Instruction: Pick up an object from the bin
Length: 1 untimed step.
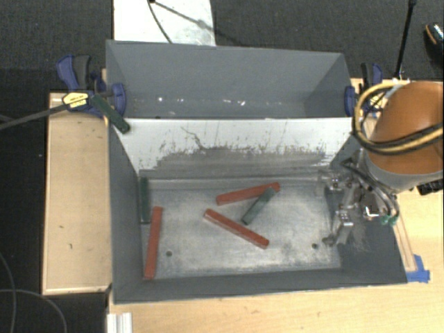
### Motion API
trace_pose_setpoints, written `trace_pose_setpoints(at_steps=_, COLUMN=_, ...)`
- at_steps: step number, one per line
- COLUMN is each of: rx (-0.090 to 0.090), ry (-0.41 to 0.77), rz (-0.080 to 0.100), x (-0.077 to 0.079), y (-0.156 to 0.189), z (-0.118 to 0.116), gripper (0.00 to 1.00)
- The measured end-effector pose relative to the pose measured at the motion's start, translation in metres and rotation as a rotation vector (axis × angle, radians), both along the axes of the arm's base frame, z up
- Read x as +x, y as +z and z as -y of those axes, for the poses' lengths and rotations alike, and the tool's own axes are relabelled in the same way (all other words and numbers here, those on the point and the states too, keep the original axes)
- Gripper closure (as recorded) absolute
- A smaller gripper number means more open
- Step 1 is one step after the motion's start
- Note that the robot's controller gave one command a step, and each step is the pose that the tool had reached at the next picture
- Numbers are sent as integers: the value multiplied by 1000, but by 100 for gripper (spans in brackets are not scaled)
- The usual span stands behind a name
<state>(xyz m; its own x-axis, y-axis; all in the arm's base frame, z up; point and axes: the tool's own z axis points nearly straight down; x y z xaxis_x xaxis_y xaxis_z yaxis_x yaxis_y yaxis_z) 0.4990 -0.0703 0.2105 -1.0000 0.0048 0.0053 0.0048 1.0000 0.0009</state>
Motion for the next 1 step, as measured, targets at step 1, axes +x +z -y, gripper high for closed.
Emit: trace_pose_setpoints(at_steps=1, rx=1, ry=-86, rz=4, x=-15, y=-143, z=-62, gripper=0)
